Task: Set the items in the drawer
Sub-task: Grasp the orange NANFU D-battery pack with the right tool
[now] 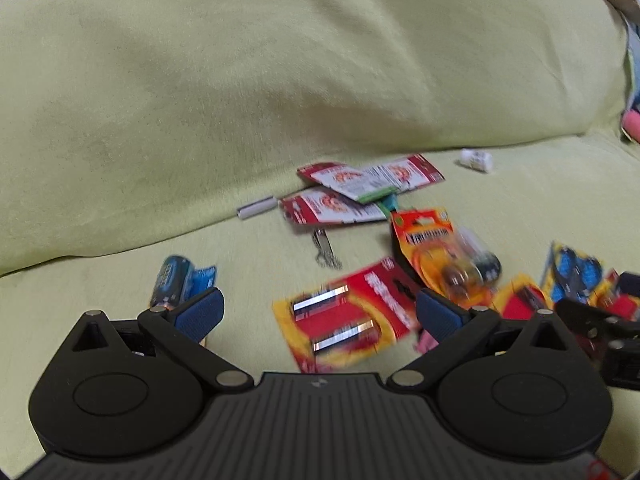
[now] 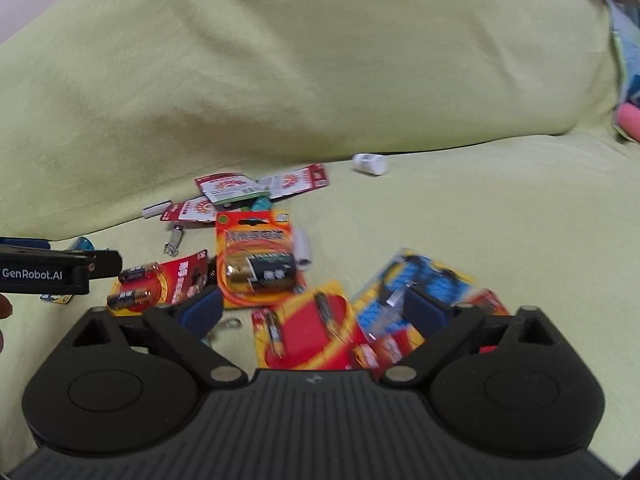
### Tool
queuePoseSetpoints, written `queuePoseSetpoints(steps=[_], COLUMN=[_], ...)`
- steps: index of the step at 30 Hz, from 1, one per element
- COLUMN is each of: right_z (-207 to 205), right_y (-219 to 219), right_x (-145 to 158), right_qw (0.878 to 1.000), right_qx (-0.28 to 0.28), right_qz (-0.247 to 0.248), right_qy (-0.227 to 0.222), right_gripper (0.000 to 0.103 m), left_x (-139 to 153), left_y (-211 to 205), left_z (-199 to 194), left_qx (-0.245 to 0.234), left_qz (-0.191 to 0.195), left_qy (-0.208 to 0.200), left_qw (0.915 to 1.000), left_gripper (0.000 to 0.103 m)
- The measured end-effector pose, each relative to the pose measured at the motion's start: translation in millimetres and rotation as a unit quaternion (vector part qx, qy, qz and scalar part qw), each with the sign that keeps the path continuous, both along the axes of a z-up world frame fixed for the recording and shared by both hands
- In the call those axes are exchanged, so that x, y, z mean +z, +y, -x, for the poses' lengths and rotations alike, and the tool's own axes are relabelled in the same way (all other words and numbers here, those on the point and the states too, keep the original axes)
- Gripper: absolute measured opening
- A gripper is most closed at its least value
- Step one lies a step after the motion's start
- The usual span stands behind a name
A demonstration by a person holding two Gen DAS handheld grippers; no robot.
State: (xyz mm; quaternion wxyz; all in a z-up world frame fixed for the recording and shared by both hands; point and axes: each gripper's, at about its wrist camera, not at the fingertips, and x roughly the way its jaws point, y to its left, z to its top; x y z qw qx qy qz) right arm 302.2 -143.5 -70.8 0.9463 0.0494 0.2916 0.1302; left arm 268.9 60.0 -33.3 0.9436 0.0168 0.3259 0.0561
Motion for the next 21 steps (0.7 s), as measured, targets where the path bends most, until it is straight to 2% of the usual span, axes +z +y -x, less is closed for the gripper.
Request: queuePoseSetpoints(steps=[5,8,17,21], right_z=[-27.7,-42.3,-57.2,-59.6], right_y=[18.7,27.8,33.5,36.7], right_x=[-4.6,-7.2,-30.2,-33.4], right_qw=[0.999,0.999,0.998,0.997], right_qx=[0.04,0.048,0.057,0.066], right_qz=[-0.002,-0.007,-0.011,-0.017], right_qy=[-0.008,0.002,0.031,0.026], right_gripper=[0.083,0.075,0.075,0.075], left_x=[-18.7,-25.2,-35.2,-36.7], left_y=[8.9,10.5,17.5,15.4], left_z=[-11.9,-12.0,-9.0,-6.2], left_qx=[0.016,0.015,0.023,0.012], left_qz=[0.024,0.019,0.026,0.026], left_qy=[0.017,0.026,0.037,0.039], left_qw=[0.9994,0.9994,0.9987,0.9988], left_gripper=[0.102,0.102,0.102,0.102])
